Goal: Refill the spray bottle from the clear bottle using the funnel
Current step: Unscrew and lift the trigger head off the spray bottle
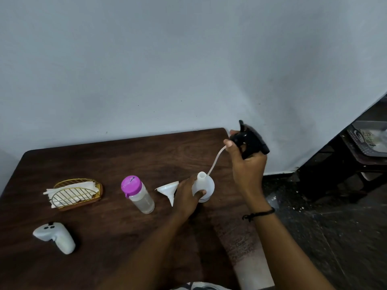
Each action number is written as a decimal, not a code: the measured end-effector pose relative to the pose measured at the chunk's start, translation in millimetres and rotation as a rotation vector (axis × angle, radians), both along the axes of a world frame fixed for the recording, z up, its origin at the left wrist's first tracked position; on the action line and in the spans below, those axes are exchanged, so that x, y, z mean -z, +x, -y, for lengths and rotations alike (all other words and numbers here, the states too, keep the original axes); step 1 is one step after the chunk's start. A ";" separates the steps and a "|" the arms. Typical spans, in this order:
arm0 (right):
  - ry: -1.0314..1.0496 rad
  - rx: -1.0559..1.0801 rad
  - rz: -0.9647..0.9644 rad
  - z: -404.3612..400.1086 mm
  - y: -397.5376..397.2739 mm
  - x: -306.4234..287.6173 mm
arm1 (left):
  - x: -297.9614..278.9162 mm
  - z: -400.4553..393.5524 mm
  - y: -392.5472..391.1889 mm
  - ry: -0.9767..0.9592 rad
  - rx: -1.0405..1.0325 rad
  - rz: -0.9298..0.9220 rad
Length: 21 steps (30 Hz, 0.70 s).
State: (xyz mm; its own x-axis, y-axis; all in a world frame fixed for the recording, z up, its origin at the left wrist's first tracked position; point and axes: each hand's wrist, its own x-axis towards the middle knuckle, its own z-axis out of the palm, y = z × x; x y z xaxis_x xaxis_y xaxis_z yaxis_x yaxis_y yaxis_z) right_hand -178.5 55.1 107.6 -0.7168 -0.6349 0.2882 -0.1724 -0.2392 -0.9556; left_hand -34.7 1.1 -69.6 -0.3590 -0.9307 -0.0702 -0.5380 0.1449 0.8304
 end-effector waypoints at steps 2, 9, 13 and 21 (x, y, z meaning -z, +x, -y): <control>-0.023 0.048 -0.006 0.1 -7.9 -6.8 | -1.4 -0.1 0.0 -0.007 0.003 0.013; 0.274 0.129 -0.131 8.3 -36.7 23.9 | -7.5 -2.1 1.1 -0.087 0.029 0.024; 0.734 -0.033 -0.352 11.9 -43.5 67.2 | -8.9 -2.5 1.8 -0.087 0.030 0.008; 1.101 -0.110 -0.709 11.2 -34.2 136.8 | -6.8 -2.9 2.2 -0.090 0.024 -0.031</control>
State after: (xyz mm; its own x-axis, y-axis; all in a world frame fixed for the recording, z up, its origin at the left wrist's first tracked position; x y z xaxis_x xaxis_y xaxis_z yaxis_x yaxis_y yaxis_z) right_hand -212.6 43.9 -29.3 -0.5546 -0.8227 -0.1248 -0.7441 0.5574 -0.3681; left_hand -32.5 4.0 -62.8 -0.3822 -0.9238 0.0245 -0.5074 0.2319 0.8299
